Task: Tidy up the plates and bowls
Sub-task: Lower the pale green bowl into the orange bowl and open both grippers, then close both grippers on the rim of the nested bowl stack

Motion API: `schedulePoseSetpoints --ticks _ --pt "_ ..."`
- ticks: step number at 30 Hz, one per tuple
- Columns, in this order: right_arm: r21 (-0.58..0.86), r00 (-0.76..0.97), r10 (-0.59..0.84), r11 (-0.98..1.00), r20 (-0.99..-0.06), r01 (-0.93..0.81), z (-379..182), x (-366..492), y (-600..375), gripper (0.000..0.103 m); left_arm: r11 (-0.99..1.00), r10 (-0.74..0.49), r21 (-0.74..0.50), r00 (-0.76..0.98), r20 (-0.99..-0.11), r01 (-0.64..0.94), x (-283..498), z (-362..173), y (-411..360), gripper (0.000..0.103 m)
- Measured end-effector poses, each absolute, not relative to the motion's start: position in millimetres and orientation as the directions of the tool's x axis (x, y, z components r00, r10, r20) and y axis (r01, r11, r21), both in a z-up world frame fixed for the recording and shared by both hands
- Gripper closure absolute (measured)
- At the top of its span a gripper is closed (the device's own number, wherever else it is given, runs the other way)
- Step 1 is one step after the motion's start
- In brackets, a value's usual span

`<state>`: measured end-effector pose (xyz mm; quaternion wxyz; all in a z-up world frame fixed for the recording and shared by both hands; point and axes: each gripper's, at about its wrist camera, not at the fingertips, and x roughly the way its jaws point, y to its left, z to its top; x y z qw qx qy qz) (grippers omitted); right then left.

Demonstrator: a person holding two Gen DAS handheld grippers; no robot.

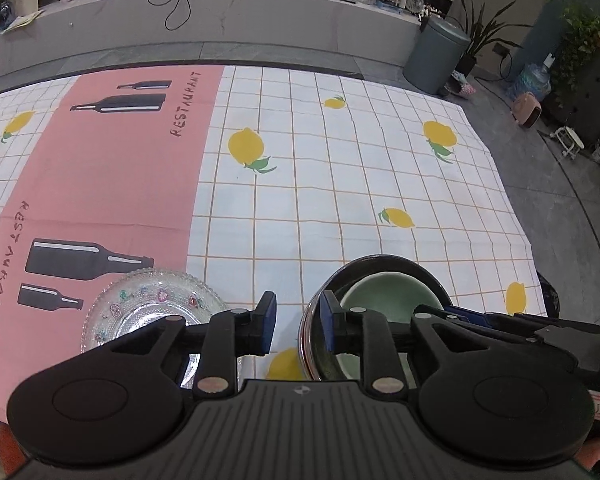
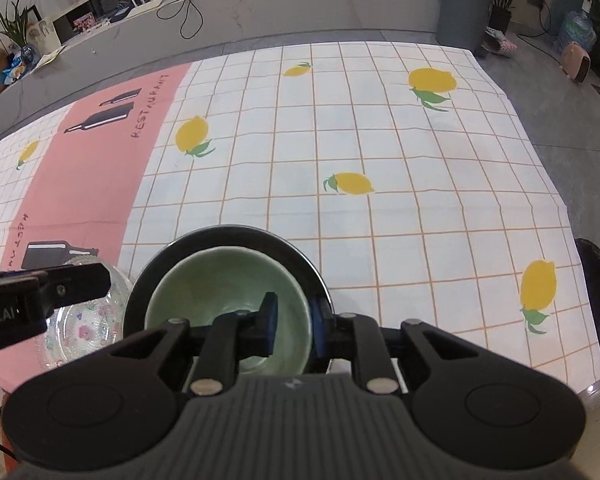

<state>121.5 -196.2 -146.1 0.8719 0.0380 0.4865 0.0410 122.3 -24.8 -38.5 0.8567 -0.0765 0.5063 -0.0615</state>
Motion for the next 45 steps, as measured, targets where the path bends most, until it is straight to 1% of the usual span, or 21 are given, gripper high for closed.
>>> schedulePoseSetpoints --ticks 3,6,7,8,9,10,11,13,15,17,19,21,23,24,25,29,33,39,43,45 --pt "0.125 0.533 0.121 0.992 -0.837 -0.029 -141 118 -198 0.082 0.978 -0.192 -0.204 0.49 -0.85 0.028 121 -37 -22 0.075" --pt "0.138 0.56 0.132 0.99 -0.818 -0.032 -132 116 -199 0.071 0.974 -0.211 -0.226 0.508 -0.835 0.033 118 -34 -20 0.072" --pt "0.136 0.574 0.131 0.99 -0.808 -0.034 -128 114 -199 0.065 0.972 -0.216 -0.231 0.52 -0.827 0.037 117 -33 -19 0.069" --pt "0.137 0.586 0.132 0.99 -0.799 -0.036 -125 112 -200 0.06 0.971 -0.223 -0.235 0.534 -0.816 0.046 115 -31 -18 0.065" --pt "0.143 0.596 0.136 0.989 -0.792 -0.035 -121 111 -202 0.057 0.969 -0.232 -0.239 0.547 -0.805 0.058 113 -30 -18 0.062" --pt "0.153 0.605 0.142 0.988 -0.784 -0.033 -118 110 -205 0.051 0.967 -0.244 -0.245 0.558 -0.793 0.074 112 -28 -18 0.056" --pt "0.17 0.614 0.152 0.985 -0.775 -0.029 -116 110 -208 0.045 0.963 -0.26 -0.254 0.567 -0.781 0.091 110 -27 -18 0.053" --pt "0.209 0.626 0.17 0.978 -0.761 -0.012 -114 109 -216 0.038 0.955 -0.288 -0.272 0.586 -0.758 0.117 107 -26 -18 0.048" --pt "0.251 0.633 0.185 0.968 -0.752 0.015 -115 108 -226 0.038 0.95 -0.301 -0.285 0.604 -0.738 0.125 104 -27 -17 0.044" --pt "0.279 0.63 0.187 0.959 -0.753 0.049 -119 107 -234 0.036 0.945 -0.309 -0.31 0.614 -0.727 0.107 103 -31 -13 0.032" --pt "0.304 0.629 0.187 0.949 -0.754 0.082 -123 105 -242 0.036 0.935 -0.326 -0.344 0.607 -0.725 0.092 104 -36 -9 0.032" --pt "0.331 0.629 0.194 0.937 -0.753 0.107 -129 103 -250 0.033 0.921 -0.358 -0.38 0.582 -0.73 0.088 105 -43 -6 0.03" --pt "0.369 0.622 0.217 0.921 -0.753 0.127 -136 102 -257 0.024 0.901 -0.399 -0.423 0.559 -0.727 0.094 106 -51 -4 0.025" --pt "0.392 0.614 0.233 0.91 -0.754 0.136 -141 102 -260 0.022 0.892 -0.417 -0.443 0.546 -0.726 0.093 106 -57 -2 0.023" --pt "0.414 0.604 0.249 0.898 -0.757 0.149 -146 102 -264 0.021 0.883 -0.434 -0.461 0.531 -0.728 0.089 107 -62 -1 0.021" --pt "0.479 0.559 0.299 0.854 -0.773 0.205 -168 103 -271 0.021 0.844 -0.485 -0.535 0.487 -0.726 0.043 109 -86 3 0.021" --pt "0.533 0.544 0.351 0.817 -0.762 0.219 -186 102 -273 0.021 0.801 -0.524 -0.598 0.455 -0.72 -0.026 111 -110 6 0.021" --pt "0.63 0.517 0.446 0.732 -0.73 0.259 -212 103 -276 0.023 0.772 -0.532 -0.63 0.455 -0.714 -0.084 115 -133 6 0.021" --pt "0.67 0.499 0.491 0.686 -0.714 0.283 -228 106 -275 0.023 0.743 -0.536 -0.653 0.453 -0.713 -0.149 115 -145 14 0.023" --pt "0.686 0.496 0.509 0.67 -0.704 0.285 -234 107 -275 0.023 0.746 -0.529 -0.649 0.455 -0.716 -0.153 116 -148 15 0.023"
